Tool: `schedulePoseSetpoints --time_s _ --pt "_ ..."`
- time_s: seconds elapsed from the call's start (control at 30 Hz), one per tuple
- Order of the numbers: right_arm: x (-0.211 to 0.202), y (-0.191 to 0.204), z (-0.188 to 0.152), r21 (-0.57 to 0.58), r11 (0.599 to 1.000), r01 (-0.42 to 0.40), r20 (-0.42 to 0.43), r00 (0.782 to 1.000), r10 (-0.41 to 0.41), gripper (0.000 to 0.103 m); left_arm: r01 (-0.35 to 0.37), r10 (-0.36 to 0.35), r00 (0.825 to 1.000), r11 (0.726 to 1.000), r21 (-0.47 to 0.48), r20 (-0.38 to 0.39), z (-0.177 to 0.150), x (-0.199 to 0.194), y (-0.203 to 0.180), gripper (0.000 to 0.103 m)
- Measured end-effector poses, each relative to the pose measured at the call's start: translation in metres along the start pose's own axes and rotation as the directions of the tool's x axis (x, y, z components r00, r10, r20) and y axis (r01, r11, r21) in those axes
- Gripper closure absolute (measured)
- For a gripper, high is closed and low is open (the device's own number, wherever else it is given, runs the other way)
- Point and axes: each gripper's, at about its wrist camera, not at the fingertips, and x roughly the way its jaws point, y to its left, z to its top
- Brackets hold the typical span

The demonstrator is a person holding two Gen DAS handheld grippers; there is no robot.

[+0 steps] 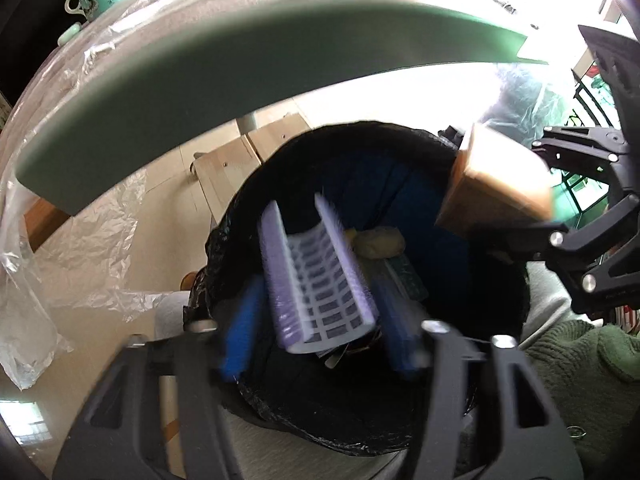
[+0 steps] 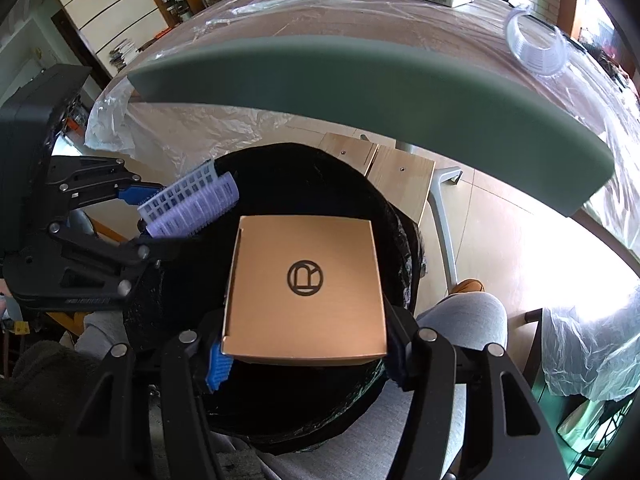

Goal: Collect trash
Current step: 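Lower the roller piece and brown box into the bin and open both grippers, then move both grippers back over the table toward the medicine box and roller piece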

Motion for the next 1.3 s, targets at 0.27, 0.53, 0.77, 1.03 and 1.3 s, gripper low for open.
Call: schedulePoseSetpoints --time_s 0.27,0.53,0.77,1.03,1.3 --pt "-0.036 -0.007 -0.002 0.033 0.998 0.047 0.076 0.996 -0.05 0.027 0.017 -0.016 0.999 0.999 -0.033 0.034 0.002 -0.028 0.005 0.029" --pt "-0.153 0.0 0.009 0.043 0.973 0.226 0.531 0.82 -0.213 0.004 -0.043 0.046 0.883 0.999 -0.017 0.467 0.036 -0.17 0.001 0.001" --pt "-0.14 -0.046 0.059 0.239 0.96 0.148 0.518 0.816 -0.255 0.004 -0.097 0.13 0.85 0.991 -0.09 0.511 0.118 -0.167 0.015 0.001" --pt "-0.096 -0.082 0.087 0.38 0.913 0.148 0.407 0.86 -0.309 0.004 -0.14 0.159 0.91 0.987 -0.078 0.382 0.183 -0.113 0.022 0.001" --pt "-0.075 -0.098 0.097 0.43 0.894 0.13 0.369 0.878 -0.305 0.004 -0.118 0.142 0.953 0.987 -0.106 0.267 0.237 -0.057 0.028 0.001"
